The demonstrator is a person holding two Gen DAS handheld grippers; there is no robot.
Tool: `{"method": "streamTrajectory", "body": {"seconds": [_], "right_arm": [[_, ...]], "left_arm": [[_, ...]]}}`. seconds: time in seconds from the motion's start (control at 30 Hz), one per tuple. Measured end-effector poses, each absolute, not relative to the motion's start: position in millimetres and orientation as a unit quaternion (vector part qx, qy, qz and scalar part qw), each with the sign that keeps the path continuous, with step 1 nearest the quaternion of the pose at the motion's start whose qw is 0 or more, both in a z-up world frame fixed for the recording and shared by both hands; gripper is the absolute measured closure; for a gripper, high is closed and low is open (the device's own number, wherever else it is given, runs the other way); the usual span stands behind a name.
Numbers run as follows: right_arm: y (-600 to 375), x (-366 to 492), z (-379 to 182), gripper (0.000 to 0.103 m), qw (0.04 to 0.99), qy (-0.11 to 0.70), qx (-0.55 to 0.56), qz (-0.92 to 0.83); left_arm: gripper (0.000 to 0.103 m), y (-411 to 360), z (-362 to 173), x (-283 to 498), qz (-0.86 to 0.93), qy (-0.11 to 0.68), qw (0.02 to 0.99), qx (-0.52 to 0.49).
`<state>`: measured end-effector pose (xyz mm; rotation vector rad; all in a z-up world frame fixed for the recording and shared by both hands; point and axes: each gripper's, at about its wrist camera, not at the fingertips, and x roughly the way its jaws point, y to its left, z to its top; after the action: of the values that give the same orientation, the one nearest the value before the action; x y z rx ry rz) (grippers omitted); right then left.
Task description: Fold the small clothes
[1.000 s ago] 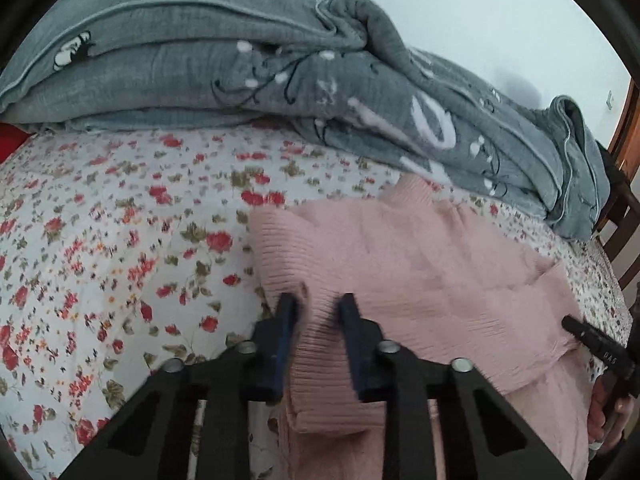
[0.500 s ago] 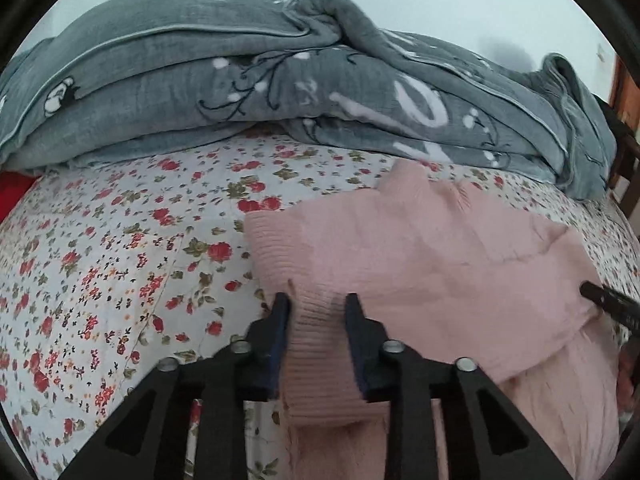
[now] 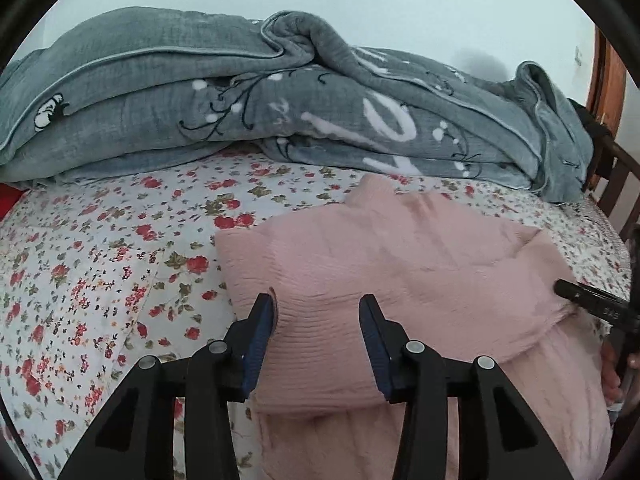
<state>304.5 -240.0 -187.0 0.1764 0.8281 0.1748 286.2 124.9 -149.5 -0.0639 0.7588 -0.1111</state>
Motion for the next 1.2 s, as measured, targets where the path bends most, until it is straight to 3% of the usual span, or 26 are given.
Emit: {"method": "streamTrajectory", "body": {"seconds": [0.1, 0.13, 0.17, 0.4, 0.53, 0.63, 0.8, 0.93, 1.03, 1.13, 1.2], "right_arm": [[-240.2, 304.3, -186.7, 0.043, 0.908, 0.401, 0.087, 0.085], [-240.5, 304.2, -186.6, 0.043, 0.908, 0.401, 0.087, 0.085], [-240.3, 304.3, -186.7, 0.043, 0.908, 0.401, 0.087, 0.085], [-239.7, 303.4, -185.6, 0.043, 0.909, 0.4, 0.085, 0.083], [-237.7, 303.5, -184.9, 0.043, 0.91, 0.4, 0.079, 0.081], [-239.1, 304.9, -185.9, 0.043, 0.908, 0.402, 0.083, 0.082], [-239.2, 308.8, -180.6, 0.043, 0.903, 0.414, 0.079, 0.077], [-230.4, 307.1, -152.0, 0.042, 0.929, 0.36, 0.052, 0.068], [-205.0, 319.5, -151.2, 0.042, 0.928, 0.363, 0.004, 0.083], [-187.5, 335.3, -179.6, 0.042, 0.91, 0.408, -0.05, 0.057], [-190.8, 335.8, -181.9, 0.043, 0.911, 0.407, -0.043, 0.055]], "left_arm": [[0.066, 130.8, -155.2, 296.4, -0.044, 0.379, 0.923, -0.053], [0.089, 131.8, -156.8, 297.9, -0.044, 0.381, 0.922, -0.056], [0.097, 132.0, -158.0, 300.9, -0.047, 0.388, 0.919, -0.054], [0.097, 158.4, -125.6, 300.5, -0.059, 0.314, 0.937, -0.139], [0.097, 149.5, -160.3, 326.8, -0.023, 0.388, 0.915, -0.111], [0.094, 143.1, -176.9, 325.7, -0.009, 0.407, 0.91, -0.081], [0.084, 143.3, -146.1, 312.4, -0.02, 0.392, 0.917, -0.071], [0.04, 131.3, -127.6, 302.8, -0.055, 0.36, 0.929, -0.073], [0.04, 117.5, -135.2, 310.2, -0.078, 0.361, 0.927, -0.067], [0.041, 117.4, -177.7, 322.8, -0.043, 0.42, 0.905, -0.057], [0.041, 122.1, -185.0, 316.9, -0.051, 0.409, 0.909, -0.068]]}}
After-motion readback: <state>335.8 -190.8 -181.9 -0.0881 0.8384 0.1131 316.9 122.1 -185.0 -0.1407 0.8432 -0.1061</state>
